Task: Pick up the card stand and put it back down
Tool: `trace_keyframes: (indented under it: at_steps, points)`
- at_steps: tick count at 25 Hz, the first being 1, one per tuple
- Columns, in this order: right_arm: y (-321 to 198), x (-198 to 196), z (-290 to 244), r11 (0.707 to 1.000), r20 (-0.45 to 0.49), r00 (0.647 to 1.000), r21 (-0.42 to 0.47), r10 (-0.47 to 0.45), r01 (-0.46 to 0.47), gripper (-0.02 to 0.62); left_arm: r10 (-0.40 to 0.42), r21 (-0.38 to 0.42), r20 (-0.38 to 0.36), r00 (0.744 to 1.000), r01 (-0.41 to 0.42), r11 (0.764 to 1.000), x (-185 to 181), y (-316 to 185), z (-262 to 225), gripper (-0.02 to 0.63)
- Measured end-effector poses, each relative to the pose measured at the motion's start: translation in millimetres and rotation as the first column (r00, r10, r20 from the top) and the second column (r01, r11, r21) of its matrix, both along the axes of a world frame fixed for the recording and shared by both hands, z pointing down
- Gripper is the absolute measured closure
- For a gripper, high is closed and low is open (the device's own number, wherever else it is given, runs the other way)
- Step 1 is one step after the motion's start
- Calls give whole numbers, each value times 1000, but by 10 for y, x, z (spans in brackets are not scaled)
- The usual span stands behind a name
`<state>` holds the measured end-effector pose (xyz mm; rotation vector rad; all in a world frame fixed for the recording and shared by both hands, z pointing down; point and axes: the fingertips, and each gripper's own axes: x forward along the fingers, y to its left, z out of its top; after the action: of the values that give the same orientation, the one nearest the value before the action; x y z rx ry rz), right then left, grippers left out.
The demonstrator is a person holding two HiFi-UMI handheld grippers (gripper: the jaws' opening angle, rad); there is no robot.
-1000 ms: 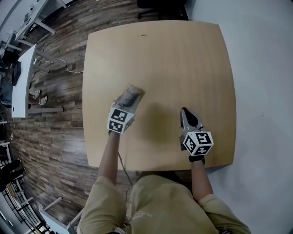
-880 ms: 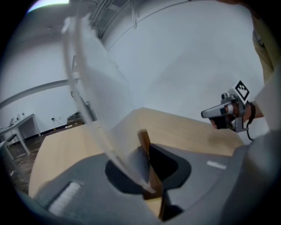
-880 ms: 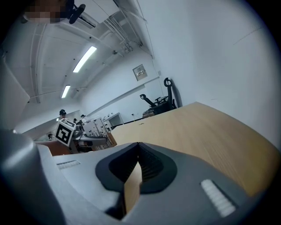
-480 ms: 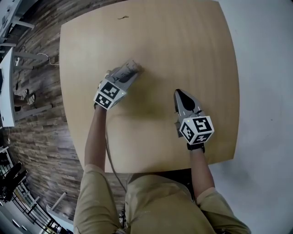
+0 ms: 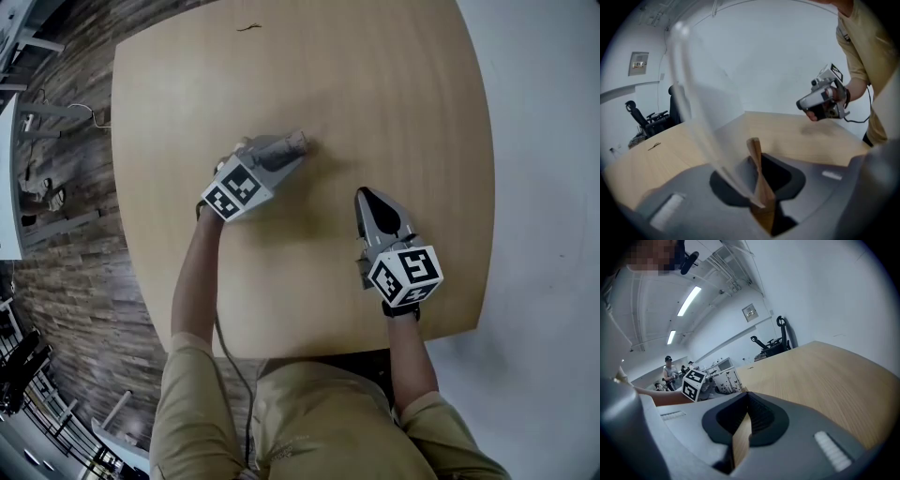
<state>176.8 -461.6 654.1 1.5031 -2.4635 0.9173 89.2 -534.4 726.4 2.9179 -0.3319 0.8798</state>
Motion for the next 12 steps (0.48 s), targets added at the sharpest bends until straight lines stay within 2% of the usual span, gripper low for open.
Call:
trace_keyframes:
  at_steps: [1, 3, 4, 12]
  points:
    - [-4, -22, -19, 1000, 13, 1000, -2, 1, -1, 591, -11, -6, -2, 1000, 11, 1000, -22, -19, -1, 502]
    - [13, -32, -68, 1000, 40, 999, -3, 7, -6, 591, -40, -17, -1, 999, 40, 999, -58, -44, -9, 327]
    - [25, -24, -91, 1000, 45, 999, 0, 8, -8, 591, -54, -14, 4, 999, 54, 998, -74, -52, -13, 277]
    - [331, 55, -396, 999, 54, 998, 32, 19, -20, 591, -194, 4, 59, 979, 194, 981, -281, 182, -253, 152]
